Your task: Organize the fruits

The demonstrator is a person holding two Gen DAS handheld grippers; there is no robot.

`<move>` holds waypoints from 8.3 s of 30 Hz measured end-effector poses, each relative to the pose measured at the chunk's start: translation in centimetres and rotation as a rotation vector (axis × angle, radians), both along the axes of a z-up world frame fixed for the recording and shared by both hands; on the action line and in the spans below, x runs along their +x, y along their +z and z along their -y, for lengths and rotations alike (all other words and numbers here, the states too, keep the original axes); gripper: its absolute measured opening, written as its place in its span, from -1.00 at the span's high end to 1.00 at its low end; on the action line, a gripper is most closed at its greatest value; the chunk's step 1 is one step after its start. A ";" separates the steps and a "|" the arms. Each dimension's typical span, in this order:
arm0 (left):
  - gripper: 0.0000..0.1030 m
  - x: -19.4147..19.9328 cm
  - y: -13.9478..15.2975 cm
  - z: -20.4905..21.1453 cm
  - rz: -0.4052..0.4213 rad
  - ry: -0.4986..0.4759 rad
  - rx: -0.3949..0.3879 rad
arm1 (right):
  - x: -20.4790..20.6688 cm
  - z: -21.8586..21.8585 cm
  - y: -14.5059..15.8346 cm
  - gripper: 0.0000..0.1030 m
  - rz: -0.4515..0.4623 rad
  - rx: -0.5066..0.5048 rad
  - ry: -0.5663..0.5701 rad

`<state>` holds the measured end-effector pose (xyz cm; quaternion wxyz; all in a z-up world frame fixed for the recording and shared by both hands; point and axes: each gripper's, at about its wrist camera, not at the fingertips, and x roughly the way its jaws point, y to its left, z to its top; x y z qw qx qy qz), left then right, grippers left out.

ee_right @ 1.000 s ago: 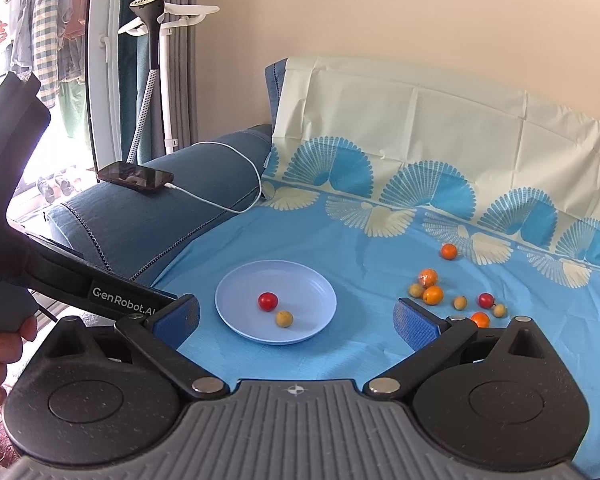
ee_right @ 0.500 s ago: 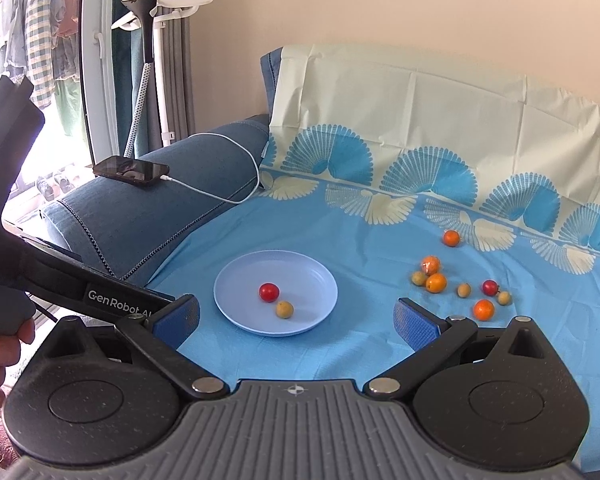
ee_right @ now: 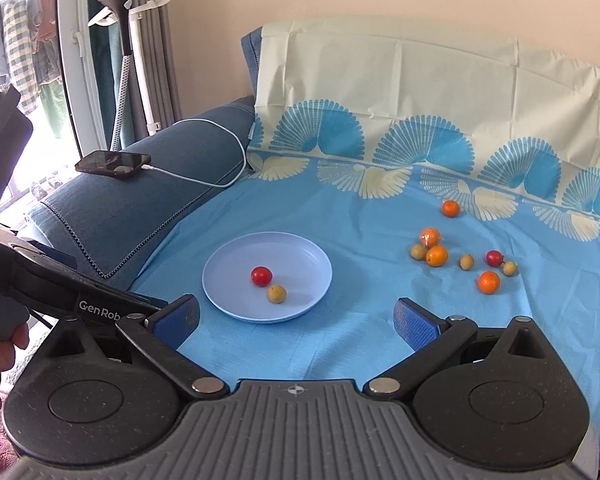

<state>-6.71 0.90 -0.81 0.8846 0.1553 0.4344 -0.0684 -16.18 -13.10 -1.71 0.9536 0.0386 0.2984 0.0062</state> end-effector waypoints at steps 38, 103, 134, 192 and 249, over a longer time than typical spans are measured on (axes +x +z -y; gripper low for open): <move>-0.99 25.0 -11.3 29.6 -0.302 -0.048 -0.186 | 16.9 26.2 -18.5 -0.98 -0.120 -0.022 -0.479; 0.17 0.4 0.7 1.2 -0.102 0.013 -0.191 | -1.8 8.0 0.0 0.25 0.086 0.205 -0.099; 0.17 -4.6 4.4 -5.5 0.003 0.070 -0.383 | -5.8 -0.7 4.6 0.25 0.158 0.029 0.043; -0.08 21.6 -10.2 0.9 -0.206 0.104 -0.156 | 20.1 -1.4 -10.9 0.25 -0.226 -0.026 0.128; -0.99 -3.7 3.6 -3.1 0.096 0.052 -0.141 | -4.1 -1.8 2.9 -0.96 0.113 -0.081 0.011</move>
